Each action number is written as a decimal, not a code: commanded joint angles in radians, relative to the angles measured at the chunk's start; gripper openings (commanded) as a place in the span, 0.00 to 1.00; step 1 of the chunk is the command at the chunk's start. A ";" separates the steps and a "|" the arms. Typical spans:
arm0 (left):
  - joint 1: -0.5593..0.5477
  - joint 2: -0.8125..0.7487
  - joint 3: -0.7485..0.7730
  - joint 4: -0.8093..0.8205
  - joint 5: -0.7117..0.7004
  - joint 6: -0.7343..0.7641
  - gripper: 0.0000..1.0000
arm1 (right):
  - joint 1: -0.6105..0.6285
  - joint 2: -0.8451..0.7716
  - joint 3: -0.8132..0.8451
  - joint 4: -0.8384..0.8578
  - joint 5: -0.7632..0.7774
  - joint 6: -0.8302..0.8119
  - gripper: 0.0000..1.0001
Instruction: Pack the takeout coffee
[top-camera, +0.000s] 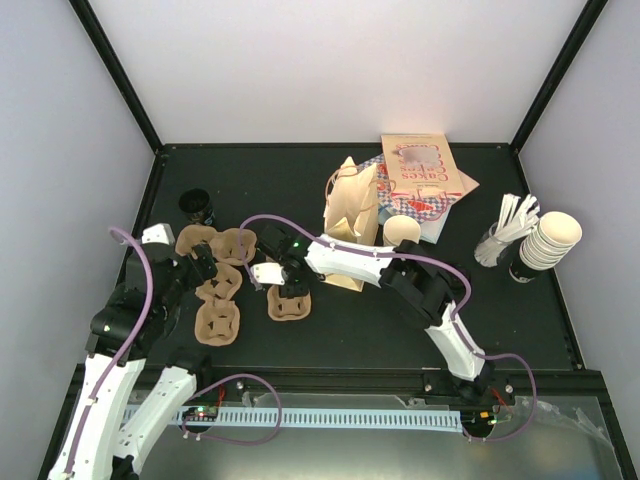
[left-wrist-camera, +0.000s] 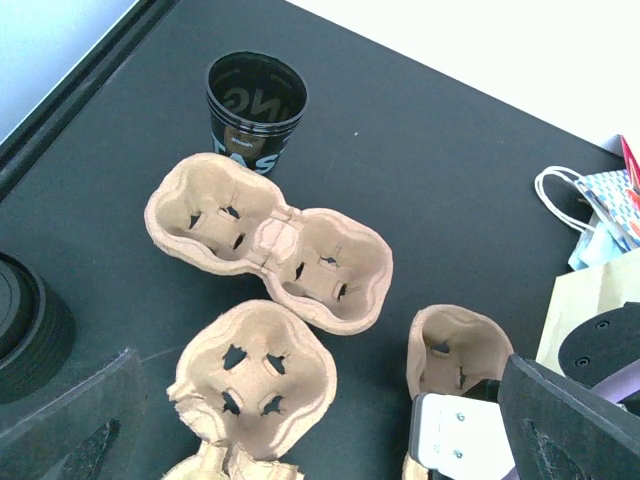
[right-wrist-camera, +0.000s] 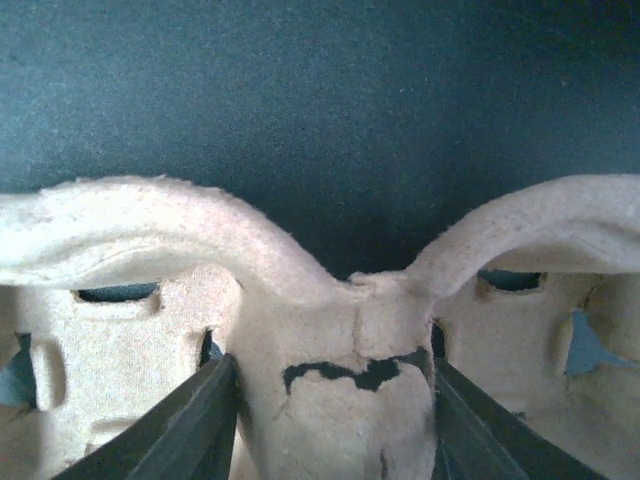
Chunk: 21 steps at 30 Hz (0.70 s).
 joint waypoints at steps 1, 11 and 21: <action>0.008 0.005 0.014 0.019 0.004 0.017 0.99 | -0.006 0.018 0.039 -0.019 -0.017 -0.010 0.48; 0.007 0.006 0.020 0.017 0.004 0.017 0.99 | -0.008 -0.011 0.039 -0.024 -0.025 0.000 0.38; 0.008 0.007 0.042 0.007 0.003 0.015 0.99 | -0.007 -0.164 -0.031 0.014 -0.063 0.040 0.36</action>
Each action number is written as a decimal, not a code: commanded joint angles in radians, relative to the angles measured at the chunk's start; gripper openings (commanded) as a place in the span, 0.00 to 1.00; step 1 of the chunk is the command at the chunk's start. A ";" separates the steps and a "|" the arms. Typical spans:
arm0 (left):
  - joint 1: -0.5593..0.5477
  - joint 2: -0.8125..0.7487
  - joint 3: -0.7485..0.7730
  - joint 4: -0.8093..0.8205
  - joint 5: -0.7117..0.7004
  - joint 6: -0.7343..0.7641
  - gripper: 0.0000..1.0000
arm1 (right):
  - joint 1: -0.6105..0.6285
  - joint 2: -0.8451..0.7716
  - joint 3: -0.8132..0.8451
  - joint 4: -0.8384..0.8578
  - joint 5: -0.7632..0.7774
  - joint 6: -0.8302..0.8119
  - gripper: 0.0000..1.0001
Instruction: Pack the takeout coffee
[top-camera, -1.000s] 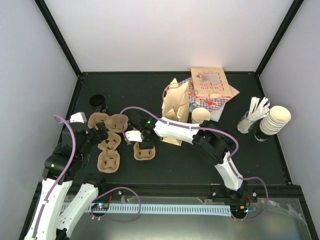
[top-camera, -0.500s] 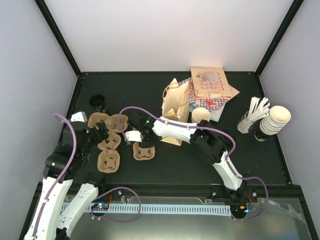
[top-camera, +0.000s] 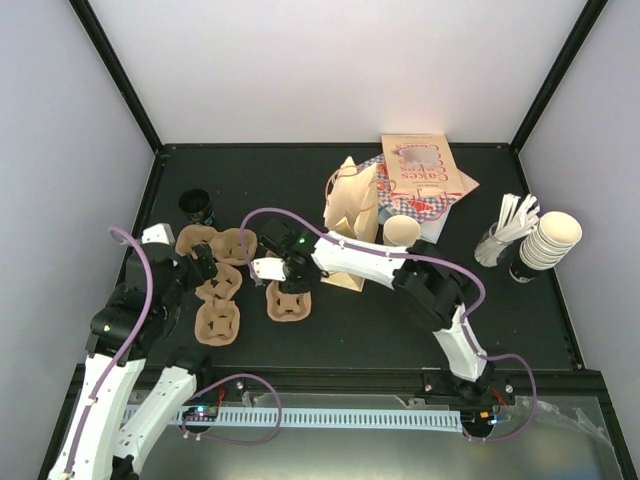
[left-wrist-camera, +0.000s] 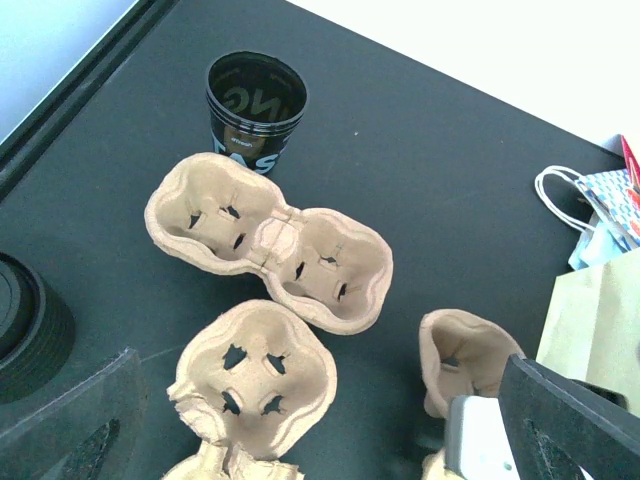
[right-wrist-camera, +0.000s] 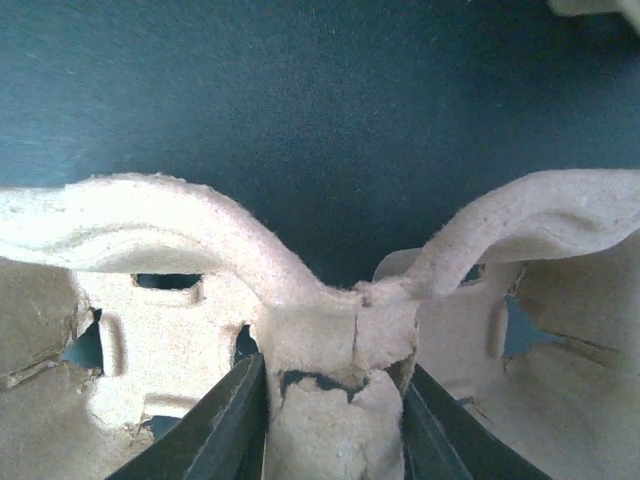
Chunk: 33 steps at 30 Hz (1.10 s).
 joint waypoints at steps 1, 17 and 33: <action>0.008 0.006 0.049 0.005 0.003 0.014 0.99 | -0.003 -0.131 -0.030 0.025 -0.037 0.031 0.36; 0.008 0.047 0.190 -0.026 -0.036 0.047 0.99 | -0.002 -0.516 -0.096 0.096 -0.060 0.104 0.36; -0.001 0.230 0.103 0.203 0.555 0.125 0.89 | -0.005 -0.971 -0.291 0.303 0.149 0.202 0.41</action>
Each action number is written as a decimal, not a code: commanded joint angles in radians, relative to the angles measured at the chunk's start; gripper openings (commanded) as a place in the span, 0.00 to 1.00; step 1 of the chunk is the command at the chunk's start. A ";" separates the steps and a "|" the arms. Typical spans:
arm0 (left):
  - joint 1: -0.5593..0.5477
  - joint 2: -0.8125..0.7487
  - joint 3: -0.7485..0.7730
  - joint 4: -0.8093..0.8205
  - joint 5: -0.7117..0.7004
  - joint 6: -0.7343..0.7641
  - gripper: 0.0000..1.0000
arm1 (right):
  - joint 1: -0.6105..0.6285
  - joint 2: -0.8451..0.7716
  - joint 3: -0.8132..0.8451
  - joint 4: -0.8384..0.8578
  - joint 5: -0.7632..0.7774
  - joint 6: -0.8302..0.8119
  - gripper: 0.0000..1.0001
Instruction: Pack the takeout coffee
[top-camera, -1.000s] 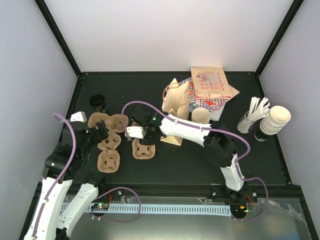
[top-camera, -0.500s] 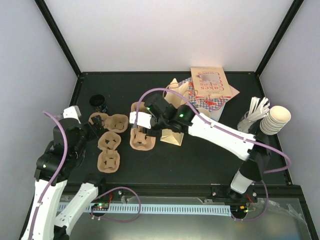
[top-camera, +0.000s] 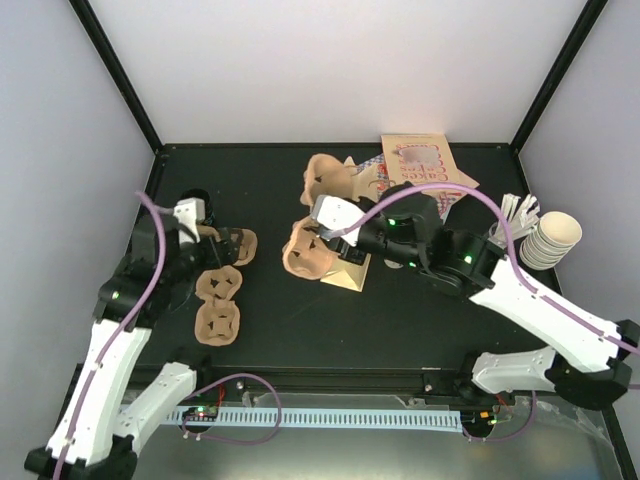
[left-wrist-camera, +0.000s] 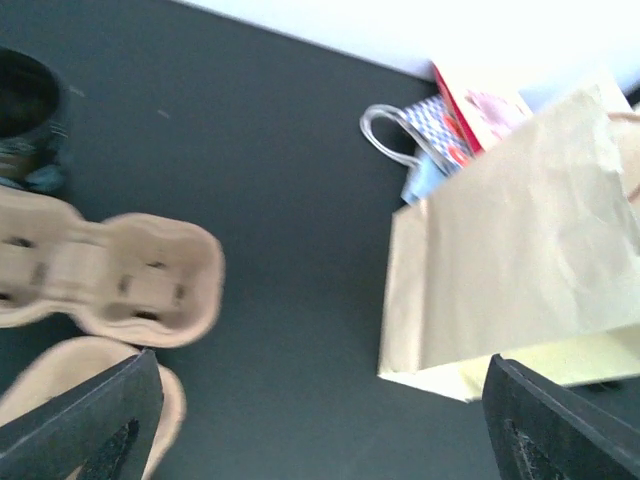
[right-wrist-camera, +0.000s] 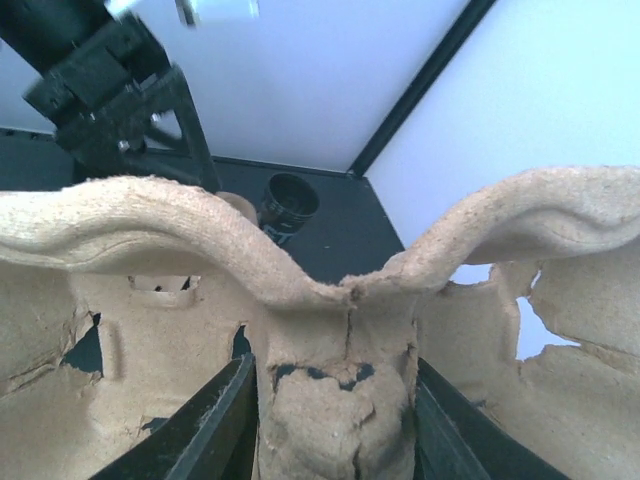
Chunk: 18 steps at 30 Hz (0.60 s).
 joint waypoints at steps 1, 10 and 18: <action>-0.008 0.121 0.019 0.101 0.246 0.008 0.89 | -0.005 -0.096 -0.061 0.065 0.117 0.053 0.41; -0.196 0.293 0.133 0.220 0.166 -0.005 0.89 | -0.005 -0.338 -0.215 0.072 0.204 0.133 0.40; -0.344 0.476 0.311 0.214 0.054 0.051 0.93 | -0.005 -0.470 -0.334 0.050 0.252 0.206 0.40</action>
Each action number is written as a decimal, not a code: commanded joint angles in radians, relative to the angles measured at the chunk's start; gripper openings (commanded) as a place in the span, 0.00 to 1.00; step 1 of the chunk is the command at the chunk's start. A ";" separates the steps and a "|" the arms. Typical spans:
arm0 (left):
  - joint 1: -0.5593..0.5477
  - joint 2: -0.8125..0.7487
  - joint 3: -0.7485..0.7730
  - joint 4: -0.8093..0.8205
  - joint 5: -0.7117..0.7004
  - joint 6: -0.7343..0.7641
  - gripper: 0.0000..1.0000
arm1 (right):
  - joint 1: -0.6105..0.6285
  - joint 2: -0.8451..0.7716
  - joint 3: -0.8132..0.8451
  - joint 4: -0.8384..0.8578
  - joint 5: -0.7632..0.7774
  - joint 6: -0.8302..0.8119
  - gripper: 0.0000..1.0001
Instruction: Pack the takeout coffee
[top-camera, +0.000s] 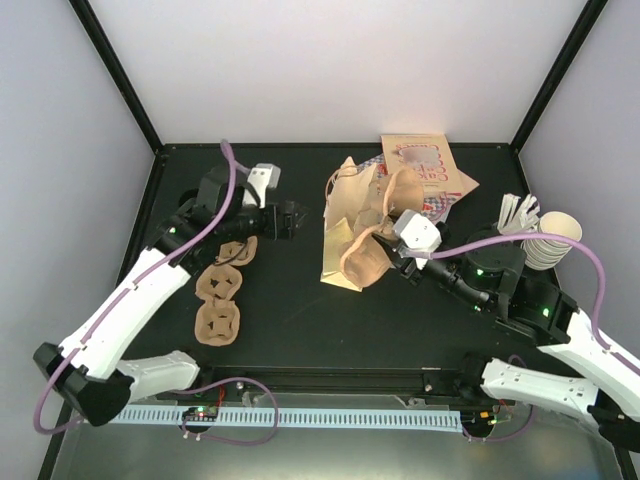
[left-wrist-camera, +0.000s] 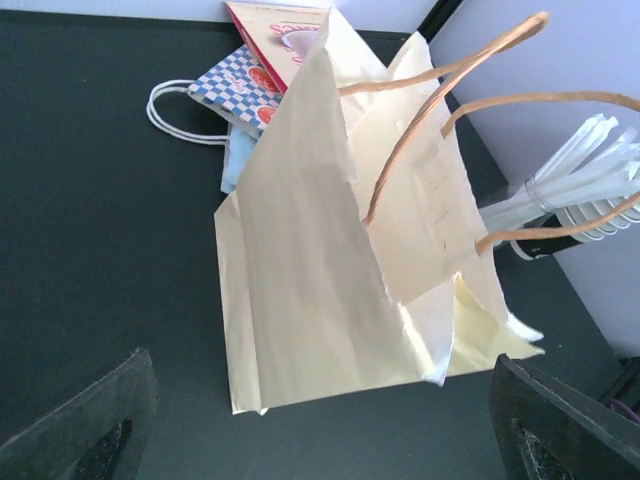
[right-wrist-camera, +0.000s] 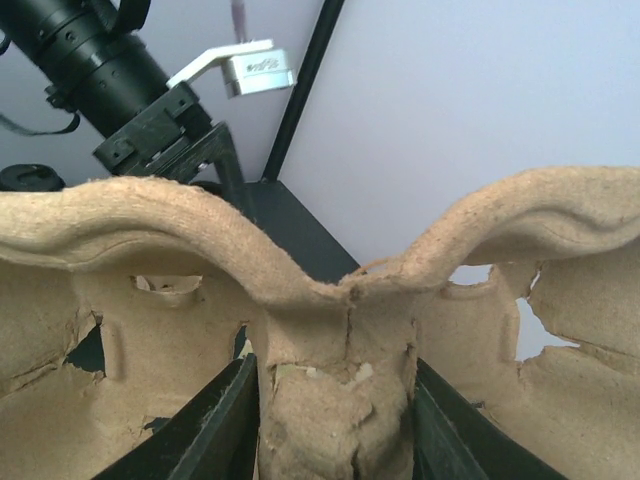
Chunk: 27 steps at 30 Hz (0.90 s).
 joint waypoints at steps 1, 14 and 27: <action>-0.043 0.077 0.123 0.024 -0.077 0.055 0.94 | -0.004 -0.045 -0.043 -0.007 0.051 0.061 0.40; -0.069 0.316 0.374 -0.021 -0.149 0.152 0.99 | -0.004 -0.120 -0.104 -0.025 0.075 0.082 0.40; -0.119 0.531 0.537 -0.163 -0.165 0.147 0.86 | -0.005 -0.156 -0.109 -0.031 0.128 0.084 0.41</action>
